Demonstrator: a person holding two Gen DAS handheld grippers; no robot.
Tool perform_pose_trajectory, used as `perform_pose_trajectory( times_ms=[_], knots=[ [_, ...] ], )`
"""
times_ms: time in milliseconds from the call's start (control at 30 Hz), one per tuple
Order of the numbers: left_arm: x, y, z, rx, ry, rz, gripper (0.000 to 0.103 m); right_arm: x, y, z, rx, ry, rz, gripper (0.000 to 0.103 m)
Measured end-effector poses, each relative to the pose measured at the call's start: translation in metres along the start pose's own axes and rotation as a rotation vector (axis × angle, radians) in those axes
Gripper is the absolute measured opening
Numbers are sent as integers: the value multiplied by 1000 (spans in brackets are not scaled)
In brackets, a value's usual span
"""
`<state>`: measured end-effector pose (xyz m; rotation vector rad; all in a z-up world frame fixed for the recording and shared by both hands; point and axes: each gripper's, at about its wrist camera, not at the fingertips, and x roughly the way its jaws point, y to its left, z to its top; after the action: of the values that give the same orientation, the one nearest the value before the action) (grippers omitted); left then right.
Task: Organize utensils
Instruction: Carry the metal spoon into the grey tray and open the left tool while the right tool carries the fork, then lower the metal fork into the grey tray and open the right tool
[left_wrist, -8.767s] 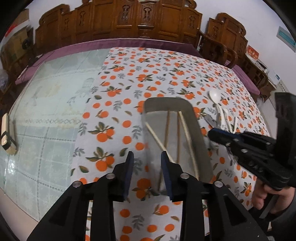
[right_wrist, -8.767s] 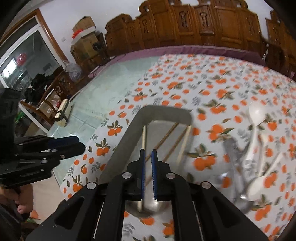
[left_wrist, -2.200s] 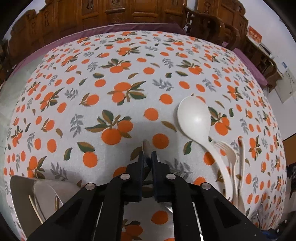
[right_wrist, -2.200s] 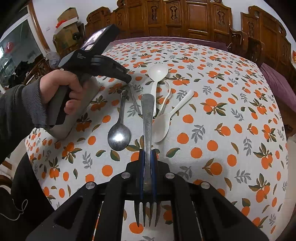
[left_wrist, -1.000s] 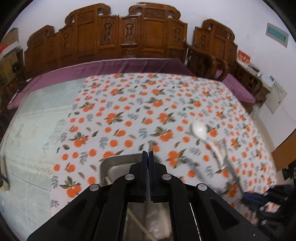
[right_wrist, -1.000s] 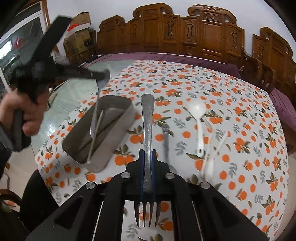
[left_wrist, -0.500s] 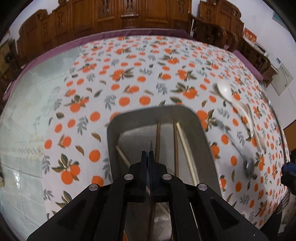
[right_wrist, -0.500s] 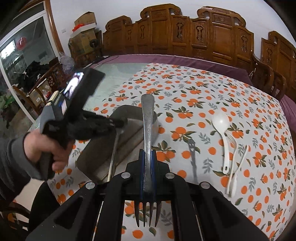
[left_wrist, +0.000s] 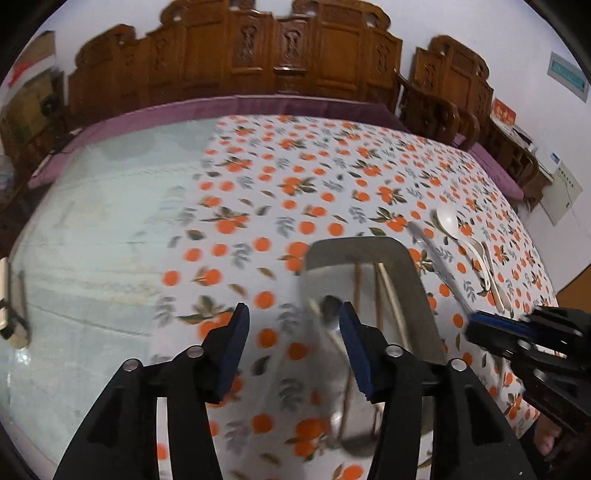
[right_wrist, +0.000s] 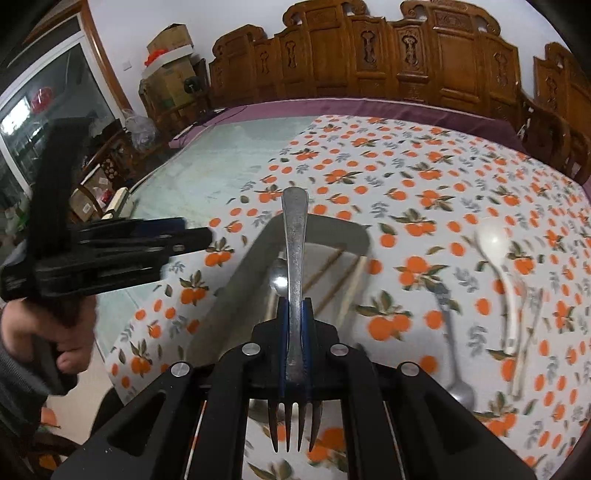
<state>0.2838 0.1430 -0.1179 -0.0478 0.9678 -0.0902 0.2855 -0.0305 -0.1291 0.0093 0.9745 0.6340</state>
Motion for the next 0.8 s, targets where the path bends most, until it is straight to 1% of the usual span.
perform_pose_trajectory(
  times_ms=[33,67,200,267,333,500,533,600,667,700,800],
  knots=[
    [-7,6,-3,-6,-10,8,56,8,3,2,8,6,7,8],
    [-13,10,-6,-12,-17,12,59,14,5,3,13,9,10,8],
    [-29,25,-17,-35,-28,25,60,41,7,3,35,34,-14,8],
    [-33,28,-22,-47,-28,27,62,53,4,0,61,56,-8,8],
    [-38,30,-27,-57,-33,29,73,63,4,-4,64,71,-15,8],
    [-41,23,-35,-50,-32,32,73,75,-1,-13,68,104,-30,9],
    [-42,21,-36,-48,-31,33,73,74,-2,-15,66,96,-27,12],
    [-43,18,-37,-42,-30,35,74,70,-4,-15,56,82,-13,12],
    [-44,13,-38,-41,-28,33,80,62,-5,-15,38,73,-6,12],
    [-46,10,-38,-39,-32,32,83,56,-6,-15,25,64,-7,12],
    [-48,0,-37,-33,-37,20,84,23,-16,-21,-1,23,-15,12]
  ],
)
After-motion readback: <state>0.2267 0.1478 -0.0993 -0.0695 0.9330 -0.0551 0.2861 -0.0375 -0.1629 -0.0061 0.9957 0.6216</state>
